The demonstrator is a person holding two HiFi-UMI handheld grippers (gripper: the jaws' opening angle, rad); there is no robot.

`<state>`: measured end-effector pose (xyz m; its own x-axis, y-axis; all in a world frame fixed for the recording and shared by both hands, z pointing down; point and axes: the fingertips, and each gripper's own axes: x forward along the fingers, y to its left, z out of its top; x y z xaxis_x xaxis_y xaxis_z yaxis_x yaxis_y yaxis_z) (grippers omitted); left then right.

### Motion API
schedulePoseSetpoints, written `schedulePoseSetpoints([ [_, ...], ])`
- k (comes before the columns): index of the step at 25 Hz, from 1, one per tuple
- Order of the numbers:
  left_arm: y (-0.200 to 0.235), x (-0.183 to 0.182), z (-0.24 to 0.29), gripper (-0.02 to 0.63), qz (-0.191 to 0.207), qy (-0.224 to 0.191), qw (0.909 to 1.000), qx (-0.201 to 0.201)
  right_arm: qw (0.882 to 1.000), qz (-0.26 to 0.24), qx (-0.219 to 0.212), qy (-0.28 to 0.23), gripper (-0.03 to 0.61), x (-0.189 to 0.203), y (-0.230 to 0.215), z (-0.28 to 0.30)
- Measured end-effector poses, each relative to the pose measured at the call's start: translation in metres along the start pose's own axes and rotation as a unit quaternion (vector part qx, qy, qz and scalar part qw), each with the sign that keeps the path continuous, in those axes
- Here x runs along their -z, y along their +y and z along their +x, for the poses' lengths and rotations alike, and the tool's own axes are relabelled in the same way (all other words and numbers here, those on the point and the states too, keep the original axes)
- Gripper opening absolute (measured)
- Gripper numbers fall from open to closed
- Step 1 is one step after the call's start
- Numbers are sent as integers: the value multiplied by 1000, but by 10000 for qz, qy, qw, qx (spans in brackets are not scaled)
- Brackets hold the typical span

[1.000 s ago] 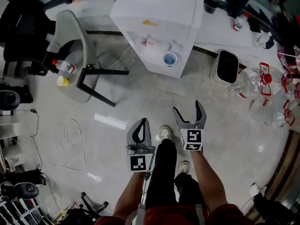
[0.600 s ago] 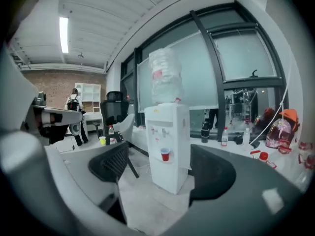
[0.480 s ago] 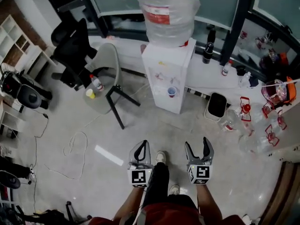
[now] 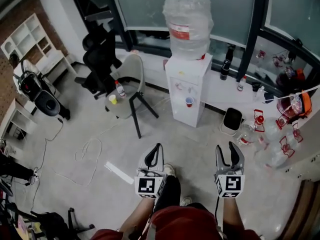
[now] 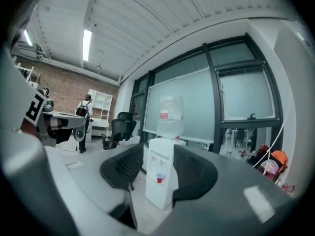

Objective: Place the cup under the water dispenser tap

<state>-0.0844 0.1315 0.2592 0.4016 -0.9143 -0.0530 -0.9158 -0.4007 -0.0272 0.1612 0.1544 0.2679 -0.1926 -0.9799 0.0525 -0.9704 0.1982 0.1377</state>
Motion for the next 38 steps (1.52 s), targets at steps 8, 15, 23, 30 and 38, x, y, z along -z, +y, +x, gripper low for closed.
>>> schedulePoseSetpoints([
  [8,-3,-67,-47,-3,560,-468,9973,-54,9983,157,90,-549,0,-66,3,-36],
  [15,-3,-88,-61,-3,618,-728,9953,-155,9967,-130,117,-793,0,-95,6,-50],
  [23,-14,-90,-62,-3,704,-795,9942,-154,9967,-288,33,-756,0,-96,7,-54],
  [30,-22,-84,-62,-3,652,-839,9942,-170,9969,-367,37,-688,0,-83,8,-58],
  [38,-19,-85,-69,-3,666,-829,9940,-248,9972,-368,-57,-653,0,-78,15,-58],
])
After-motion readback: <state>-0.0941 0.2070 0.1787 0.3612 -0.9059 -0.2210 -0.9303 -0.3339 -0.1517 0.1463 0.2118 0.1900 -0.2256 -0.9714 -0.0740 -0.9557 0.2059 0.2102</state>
